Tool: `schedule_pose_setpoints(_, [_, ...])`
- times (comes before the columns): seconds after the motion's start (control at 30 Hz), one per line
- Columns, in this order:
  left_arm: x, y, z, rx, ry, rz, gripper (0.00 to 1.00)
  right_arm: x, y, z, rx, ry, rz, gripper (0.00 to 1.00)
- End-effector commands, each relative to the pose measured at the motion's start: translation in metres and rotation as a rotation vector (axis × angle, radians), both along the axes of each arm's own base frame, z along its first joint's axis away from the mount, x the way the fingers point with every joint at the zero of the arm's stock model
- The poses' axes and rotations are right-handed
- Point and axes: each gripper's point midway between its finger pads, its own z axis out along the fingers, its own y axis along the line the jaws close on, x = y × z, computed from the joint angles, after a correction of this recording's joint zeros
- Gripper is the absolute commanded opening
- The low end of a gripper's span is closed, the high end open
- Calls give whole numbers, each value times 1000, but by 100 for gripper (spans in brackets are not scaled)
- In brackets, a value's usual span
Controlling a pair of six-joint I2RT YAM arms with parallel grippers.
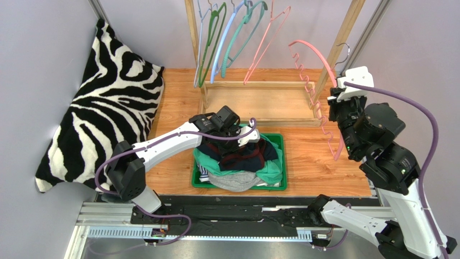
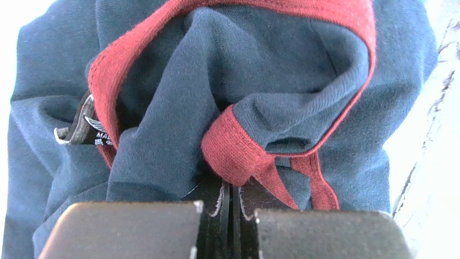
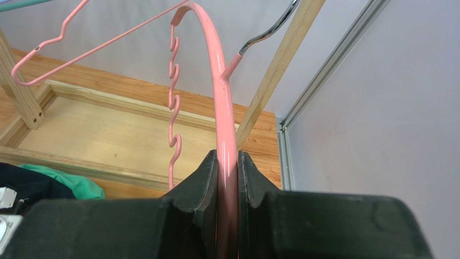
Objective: Remove the tank top from the hanger
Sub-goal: Place the hanger at the clothesline.
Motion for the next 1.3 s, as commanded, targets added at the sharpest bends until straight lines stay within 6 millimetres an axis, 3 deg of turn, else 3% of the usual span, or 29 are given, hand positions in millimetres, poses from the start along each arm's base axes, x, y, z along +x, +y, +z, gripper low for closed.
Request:
schedule_pose_setpoints(0.0, [-13, 26, -39, 164, 70, -22, 2, 19, 3, 11, -1, -61, -45, 0])
schedule_pose_setpoints(0.07, [-19, 36, -53, 209, 87, -23, 5, 29, 5, 11, 1, -65, -49, 0])
schedule_pose_setpoints(0.17, [-21, 51, -71, 284, 89, -24, 23, 46, 9, 14, 60, -78, -36, 0])
schedule_pose_setpoints(0.23, [-18, 58, -80, 319, 97, -5, 30, 60, 14, 14, 79, -82, -39, 0])
schedule_pose_setpoints(0.33, [-20, 59, -92, 322, 114, 16, 48, 71, 16, 26, 67, -121, -52, 0])
schedule_pose_setpoints(0.37, [-21, 60, -96, 328, 121, 26, 58, 77, 22, 26, 57, -121, -40, 0])
schedule_pose_setpoints(0.53, [-14, 64, -106, 360, 98, 63, 93, 90, 32, 48, 43, -205, -17, 0])
schedule_pose_setpoints(0.67, [-20, 72, -115, 390, 123, 84, 97, 95, 37, 57, -16, -246, 7, 0])
schedule_pose_setpoints(0.77, [-25, 68, -110, 363, 144, 97, 97, 95, 35, 67, -46, -275, -4, 0])
schedule_pose_setpoints(0.9, [-27, 66, -74, 316, 131, 100, 97, 96, 31, 79, -68, -295, -28, 0])
schedule_pose_setpoints(1.07, [-26, 53, 13, 198, 84, 53, 98, 100, 21, 96, -102, -300, -97, 0])
schedule_pose_setpoints(1.1, [-35, 58, 29, 190, 92, 42, 98, 100, 20, 96, -108, -291, -100, 0])
schedule_pose_setpoints(1.13, [-34, 51, 53, 137, 71, 13, 98, 98, 18, 102, -104, -300, -108, 0])
schedule_pose_setpoints(1.27, [-57, 55, 105, 57, 80, -82, 99, 101, 9, 98, -130, -274, -161, 0])
